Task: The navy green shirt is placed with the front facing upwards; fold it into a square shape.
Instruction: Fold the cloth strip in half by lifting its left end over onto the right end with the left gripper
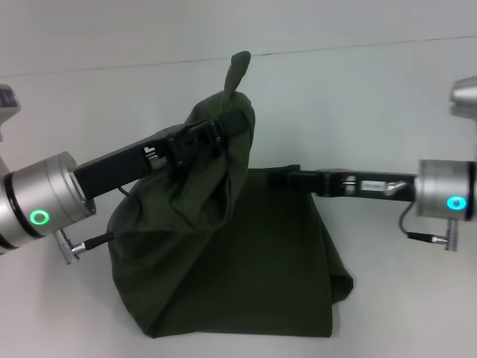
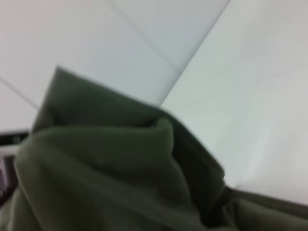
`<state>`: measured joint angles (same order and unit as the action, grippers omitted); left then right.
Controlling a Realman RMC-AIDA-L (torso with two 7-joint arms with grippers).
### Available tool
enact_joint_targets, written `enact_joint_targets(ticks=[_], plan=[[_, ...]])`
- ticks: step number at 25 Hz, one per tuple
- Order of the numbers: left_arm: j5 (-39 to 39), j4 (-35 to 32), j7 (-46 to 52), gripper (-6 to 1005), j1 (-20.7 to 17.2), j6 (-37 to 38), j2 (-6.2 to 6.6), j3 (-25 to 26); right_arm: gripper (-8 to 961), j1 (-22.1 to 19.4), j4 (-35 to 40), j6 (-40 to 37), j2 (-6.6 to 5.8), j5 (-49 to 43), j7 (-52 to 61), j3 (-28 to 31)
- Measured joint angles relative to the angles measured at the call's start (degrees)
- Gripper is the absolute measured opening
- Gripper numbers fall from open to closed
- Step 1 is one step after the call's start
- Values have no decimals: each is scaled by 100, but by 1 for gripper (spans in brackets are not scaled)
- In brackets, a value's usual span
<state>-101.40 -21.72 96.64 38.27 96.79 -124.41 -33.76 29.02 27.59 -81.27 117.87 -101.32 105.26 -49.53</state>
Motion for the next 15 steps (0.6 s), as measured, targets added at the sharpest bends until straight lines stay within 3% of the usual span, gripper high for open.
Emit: enact_joint_targets(ticks=[7, 15], plan=[[-11, 335, -142, 24, 173, -319, -5, -69, 394, -268, 51, -235, -161, 3, -9, 563], [-4, 939, -517, 23, 369, -718, -13, -144, 393, -345, 67, -440, -253, -7, -54, 992]])
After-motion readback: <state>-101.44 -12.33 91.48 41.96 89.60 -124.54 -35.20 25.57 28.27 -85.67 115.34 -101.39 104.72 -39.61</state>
